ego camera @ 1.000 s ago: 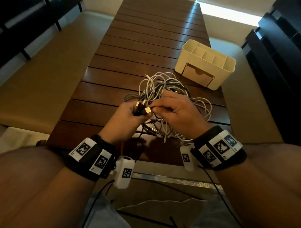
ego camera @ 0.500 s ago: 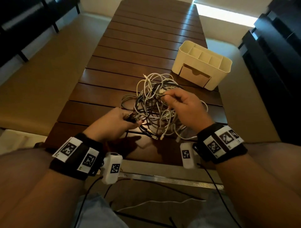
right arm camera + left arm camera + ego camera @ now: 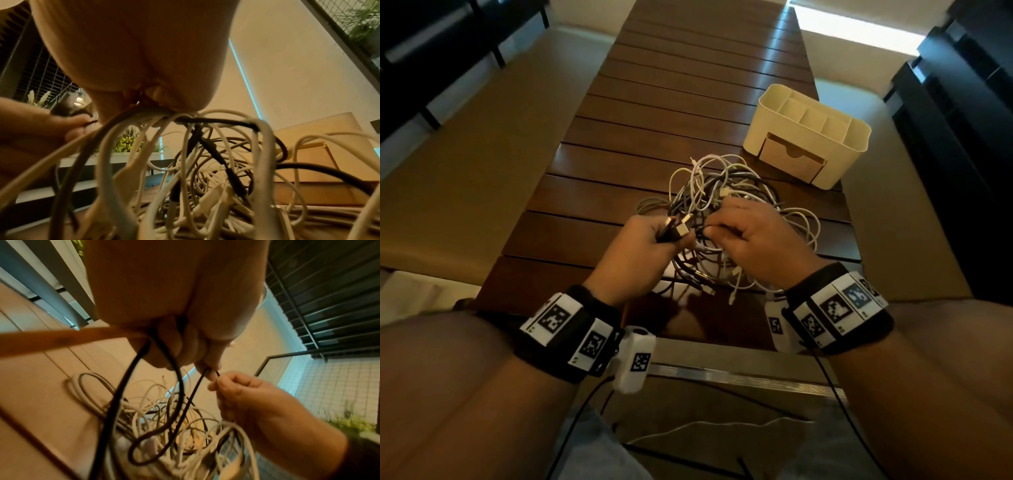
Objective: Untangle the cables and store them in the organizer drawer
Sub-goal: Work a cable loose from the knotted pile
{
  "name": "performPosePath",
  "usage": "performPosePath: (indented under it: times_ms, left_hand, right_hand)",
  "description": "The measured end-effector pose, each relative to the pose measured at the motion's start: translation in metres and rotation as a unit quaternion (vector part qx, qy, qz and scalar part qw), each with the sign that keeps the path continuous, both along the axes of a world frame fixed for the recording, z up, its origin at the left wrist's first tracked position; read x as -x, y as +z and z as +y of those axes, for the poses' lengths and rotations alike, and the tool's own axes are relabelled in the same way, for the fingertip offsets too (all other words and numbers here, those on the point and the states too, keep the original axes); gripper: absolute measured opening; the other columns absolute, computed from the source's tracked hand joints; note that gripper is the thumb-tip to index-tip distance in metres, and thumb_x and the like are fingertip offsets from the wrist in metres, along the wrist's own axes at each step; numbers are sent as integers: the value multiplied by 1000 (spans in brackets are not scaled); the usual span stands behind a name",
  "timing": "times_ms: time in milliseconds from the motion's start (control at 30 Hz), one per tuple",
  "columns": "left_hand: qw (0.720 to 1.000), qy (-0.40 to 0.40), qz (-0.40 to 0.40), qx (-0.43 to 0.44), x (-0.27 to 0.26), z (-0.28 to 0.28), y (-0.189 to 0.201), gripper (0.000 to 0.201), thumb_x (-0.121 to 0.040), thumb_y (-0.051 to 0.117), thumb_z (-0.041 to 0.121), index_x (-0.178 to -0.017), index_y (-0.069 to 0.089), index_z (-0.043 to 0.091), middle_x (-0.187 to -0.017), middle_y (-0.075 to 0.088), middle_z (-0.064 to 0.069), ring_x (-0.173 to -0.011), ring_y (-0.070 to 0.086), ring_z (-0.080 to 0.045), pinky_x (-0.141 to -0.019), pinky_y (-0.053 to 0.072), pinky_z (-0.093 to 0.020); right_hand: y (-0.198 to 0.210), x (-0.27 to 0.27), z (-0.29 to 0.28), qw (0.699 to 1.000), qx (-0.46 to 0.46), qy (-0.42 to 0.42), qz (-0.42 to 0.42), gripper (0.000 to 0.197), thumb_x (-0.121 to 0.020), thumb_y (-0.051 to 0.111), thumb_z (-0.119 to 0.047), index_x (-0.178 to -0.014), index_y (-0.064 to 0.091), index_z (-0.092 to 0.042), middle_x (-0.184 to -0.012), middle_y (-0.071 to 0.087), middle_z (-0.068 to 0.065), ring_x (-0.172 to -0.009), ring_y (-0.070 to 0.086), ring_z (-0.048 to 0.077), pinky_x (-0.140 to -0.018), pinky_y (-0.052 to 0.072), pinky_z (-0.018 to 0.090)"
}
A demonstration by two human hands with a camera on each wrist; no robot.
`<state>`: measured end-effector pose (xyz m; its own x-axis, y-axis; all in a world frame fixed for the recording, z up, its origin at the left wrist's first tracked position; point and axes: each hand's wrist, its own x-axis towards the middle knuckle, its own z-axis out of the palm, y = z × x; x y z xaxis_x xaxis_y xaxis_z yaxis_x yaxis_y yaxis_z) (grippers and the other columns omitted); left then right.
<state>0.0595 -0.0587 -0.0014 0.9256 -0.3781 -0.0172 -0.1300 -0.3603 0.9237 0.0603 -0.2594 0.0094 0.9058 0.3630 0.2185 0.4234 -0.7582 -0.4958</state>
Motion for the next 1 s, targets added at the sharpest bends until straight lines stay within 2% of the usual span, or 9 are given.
performPosePath:
  times_ms: [100,167,233,333,500,633,733,833,1000]
  left_hand:
    - [990,45,50,125,-4,10,5,22,-99,57,20,-82,65,10,-50,45,11,-44,36,-5,-44,29,-19]
    - [956,86,115,255,-10,21,9,24,-100,53,19,-78,60,11,-51,37,10,-43,27,-8,-41,24,-22]
    - [938,102,147,297,-15,29,9,25,-100,51,19,-77,56,10,-51,31,9,-41,23,-7,-40,22,-20]
    - [964,122,153,180,-20,32,-3,27,-103,51,20,-79,60,10,-50,32,8,-42,25,-9,-42,23,-23]
    - [989,93,102,-55,-16,27,-1,26,-101,56,25,-80,70,17,-43,48,12,-45,38,-6,-52,29,-29]
    - [989,123,40,-76,-8,13,3,16,-100,57,23,-90,68,18,-67,54,5,-49,43,0,-49,33,-15]
    - [989,143,-30,-35,-6,11,6,13,-101,56,23,-104,67,29,-82,61,13,-63,51,10,-59,36,-14]
    - [998,36,-32,-30,-3,9,3,19,-100,56,21,-112,67,32,-97,66,13,-72,56,7,-63,44,-9]
    - [990,-90,-23,-105,0,1,-13,20,-97,61,14,-79,66,22,-70,63,2,-60,53,-10,-62,42,-33]
  right_hand:
    - [-7,1,-2,999,20,10,32,13,-98,57,-21,-106,67,-17,-88,48,-22,-82,49,-6,-77,40,10]
    - [-11,-1,-9,996,70,-4,57,12,-99,56,-23,-105,64,-19,-89,52,-17,-82,49,0,-81,47,23]
    - [-11,-4,-17,993,83,-32,81,13,-99,56,-23,-106,65,-18,-94,56,-13,-87,53,7,-83,49,31]
    - [-3,-2,-21,990,-1,-56,132,12,-98,58,-20,-105,66,-26,-97,61,-13,-88,58,6,-78,50,23]
    - [19,8,-19,974,-98,-68,190,10,-98,59,-27,-94,66,-33,-90,68,-6,-82,66,12,-69,54,26]
    - [20,6,-19,976,-23,-38,212,14,-98,57,-31,-96,70,-28,-93,67,-7,-86,64,12,-76,52,31]
    - [14,4,-15,973,68,12,218,16,-99,58,-28,-104,72,-24,-94,64,-16,-90,61,4,-85,48,28]
    - [7,4,-11,982,82,51,160,16,-97,60,-24,-105,73,-20,-92,60,-19,-90,57,0,-93,44,29]
    - [1,1,-5,998,-19,55,36,12,-94,65,-15,-98,75,-11,-81,55,-20,-78,55,-7,-75,38,5]
